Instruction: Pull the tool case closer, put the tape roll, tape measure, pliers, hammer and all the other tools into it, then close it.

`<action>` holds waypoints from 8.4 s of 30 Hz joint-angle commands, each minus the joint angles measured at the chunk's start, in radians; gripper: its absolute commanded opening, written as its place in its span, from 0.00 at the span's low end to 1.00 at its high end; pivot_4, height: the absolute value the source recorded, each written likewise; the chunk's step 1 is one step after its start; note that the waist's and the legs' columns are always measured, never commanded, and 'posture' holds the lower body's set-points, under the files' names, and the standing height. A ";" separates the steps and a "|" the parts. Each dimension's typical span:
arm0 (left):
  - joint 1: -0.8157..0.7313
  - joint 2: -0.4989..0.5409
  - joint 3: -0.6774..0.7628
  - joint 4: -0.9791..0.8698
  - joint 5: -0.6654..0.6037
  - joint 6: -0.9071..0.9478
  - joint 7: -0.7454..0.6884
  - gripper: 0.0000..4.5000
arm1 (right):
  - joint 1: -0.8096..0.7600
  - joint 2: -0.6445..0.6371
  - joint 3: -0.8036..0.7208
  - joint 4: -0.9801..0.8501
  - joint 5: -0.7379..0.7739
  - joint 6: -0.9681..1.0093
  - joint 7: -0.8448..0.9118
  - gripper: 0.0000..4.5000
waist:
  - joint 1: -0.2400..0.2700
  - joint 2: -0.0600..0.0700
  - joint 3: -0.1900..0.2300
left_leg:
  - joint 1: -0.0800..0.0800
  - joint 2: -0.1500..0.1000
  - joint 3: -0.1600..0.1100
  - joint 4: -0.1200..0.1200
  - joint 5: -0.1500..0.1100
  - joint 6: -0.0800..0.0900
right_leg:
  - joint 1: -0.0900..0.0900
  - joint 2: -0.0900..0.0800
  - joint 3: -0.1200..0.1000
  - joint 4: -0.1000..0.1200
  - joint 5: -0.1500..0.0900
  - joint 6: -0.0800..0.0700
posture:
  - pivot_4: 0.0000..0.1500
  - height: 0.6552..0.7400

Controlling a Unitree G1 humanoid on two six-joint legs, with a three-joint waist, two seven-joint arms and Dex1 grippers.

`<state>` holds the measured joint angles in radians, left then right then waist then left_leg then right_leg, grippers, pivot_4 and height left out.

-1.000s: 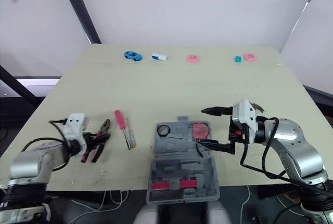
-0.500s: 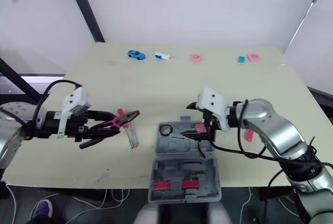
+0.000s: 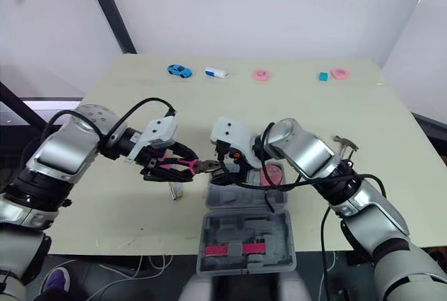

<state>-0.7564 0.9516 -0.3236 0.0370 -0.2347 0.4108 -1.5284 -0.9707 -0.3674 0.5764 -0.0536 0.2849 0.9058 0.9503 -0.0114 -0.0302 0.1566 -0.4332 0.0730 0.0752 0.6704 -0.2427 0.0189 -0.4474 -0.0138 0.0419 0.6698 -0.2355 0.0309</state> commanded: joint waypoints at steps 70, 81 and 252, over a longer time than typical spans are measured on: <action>0.809 -0.206 0.707 0.069 -0.408 -0.294 0.010 1.00 | 0.182 -0.316 0.063 -0.122 -0.120 -0.018 0.120 0.22 | -0.003 0.000 0.000 | 0.003 0.000 0.000 0.004 0.000 0.000 | 0.000 -0.001 -0.001 0.008 -0.002 -0.004 | 1.00 1.00; 0.817 -0.221 0.696 0.061 -0.400 -0.309 0.023 1.00 | 0.132 -0.186 0.145 -0.008 -0.201 -0.065 0.148 0.22 | -0.003 0.000 0.000 | 0.003 0.001 0.000 0.004 0.000 0.000 | 0.000 -0.001 -0.001 0.008 -0.002 -0.003 | 1.00 1.00; 0.279 -0.411 0.113 0.441 0.149 -0.287 0.322 0.00 | 0.354 -0.168 -0.115 0.240 -0.402 -0.465 0.155 0.00 | -0.001 0.002 -0.010 | 0.034 0.000 0.002 -0.016 0.000 0.000 | 0.026 0.000 0.000 -0.004 -0.007 -0.007 | 1.00 1.00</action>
<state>-0.4576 0.5641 -0.1958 0.4859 -0.0871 0.1439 -1.2085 -0.5919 -0.5653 0.4690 0.2112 -0.1227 0.4717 1.1172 -0.0126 -0.0278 0.1468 -0.3996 0.0728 0.0774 0.6544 -0.2427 0.0187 -0.4216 -0.0143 0.0423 0.6659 -0.2428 0.0244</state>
